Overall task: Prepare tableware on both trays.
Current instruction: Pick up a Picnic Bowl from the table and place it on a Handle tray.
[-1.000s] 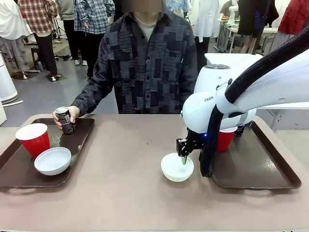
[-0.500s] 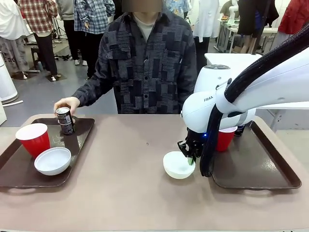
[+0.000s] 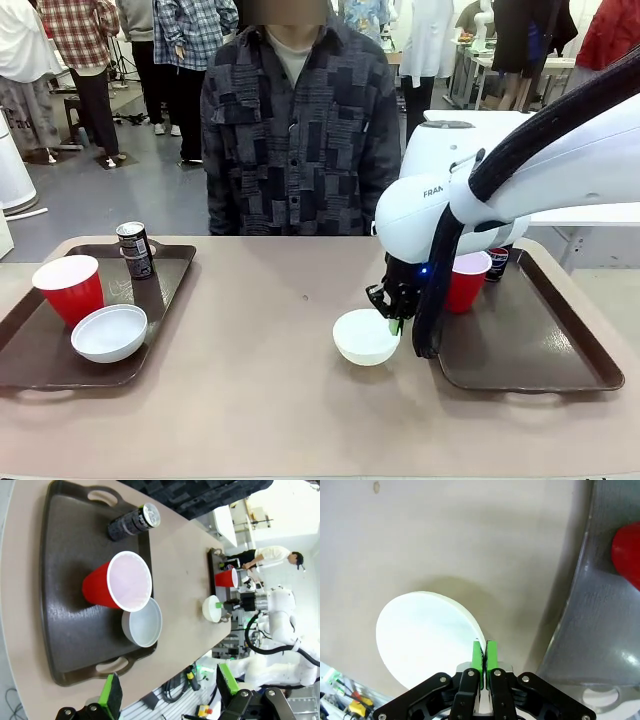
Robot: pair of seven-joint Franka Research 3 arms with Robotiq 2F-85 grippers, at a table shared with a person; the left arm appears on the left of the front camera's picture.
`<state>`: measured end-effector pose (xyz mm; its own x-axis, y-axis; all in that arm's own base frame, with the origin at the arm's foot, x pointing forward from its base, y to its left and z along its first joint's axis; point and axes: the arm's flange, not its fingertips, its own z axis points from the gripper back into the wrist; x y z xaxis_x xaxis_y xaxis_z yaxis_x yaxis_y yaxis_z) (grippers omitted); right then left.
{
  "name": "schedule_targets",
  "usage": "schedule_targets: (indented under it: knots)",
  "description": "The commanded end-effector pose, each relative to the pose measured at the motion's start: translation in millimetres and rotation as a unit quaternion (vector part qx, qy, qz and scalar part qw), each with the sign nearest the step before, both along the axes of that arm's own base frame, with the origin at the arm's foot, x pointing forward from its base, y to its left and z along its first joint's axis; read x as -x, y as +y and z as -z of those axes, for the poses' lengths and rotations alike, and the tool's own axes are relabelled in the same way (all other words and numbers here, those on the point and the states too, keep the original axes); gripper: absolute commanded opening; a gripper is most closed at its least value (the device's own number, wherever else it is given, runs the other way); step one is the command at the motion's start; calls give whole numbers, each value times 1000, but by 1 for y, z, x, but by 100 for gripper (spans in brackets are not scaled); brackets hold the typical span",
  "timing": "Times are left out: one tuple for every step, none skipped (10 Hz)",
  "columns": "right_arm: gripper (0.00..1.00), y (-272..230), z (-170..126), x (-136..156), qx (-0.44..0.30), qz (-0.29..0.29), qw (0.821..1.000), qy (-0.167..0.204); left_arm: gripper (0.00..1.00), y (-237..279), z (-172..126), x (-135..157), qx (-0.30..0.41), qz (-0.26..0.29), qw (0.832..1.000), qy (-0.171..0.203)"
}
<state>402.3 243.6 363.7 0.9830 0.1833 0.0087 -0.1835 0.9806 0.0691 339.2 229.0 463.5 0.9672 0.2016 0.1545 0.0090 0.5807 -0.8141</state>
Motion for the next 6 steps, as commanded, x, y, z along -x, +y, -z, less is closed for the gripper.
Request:
schedule_targets:
  knots:
    - [0, -7, -40, 16, -10, -5, 1000, -19, 100, 1, 0, 0, 4, -3, 1000, -12]
    - [0, -12, -58, 24, -17, -2, 999, -30, 100, 1, 0, 0, 4, -3, 1000, -12]
    - [0, -25, -80, 36, -22, 4, 998, -51, 100, 1, 0, 0, 4, -3, 1000, -12]
    - [0, -37, -92, 40, -26, 11, 998, -62, 100, 1, 0, 0, 4, -3, 1000, -12]
    - [0, -56, -100, 41, -30, 22, 997, -65, 100, 1, 0, 0, 4, -3, 1000, -12]
    - [0, -76, -105, 42, -36, 31, 997, -62, 100, 1, 0, 0, 4, -3, 1000, -12]
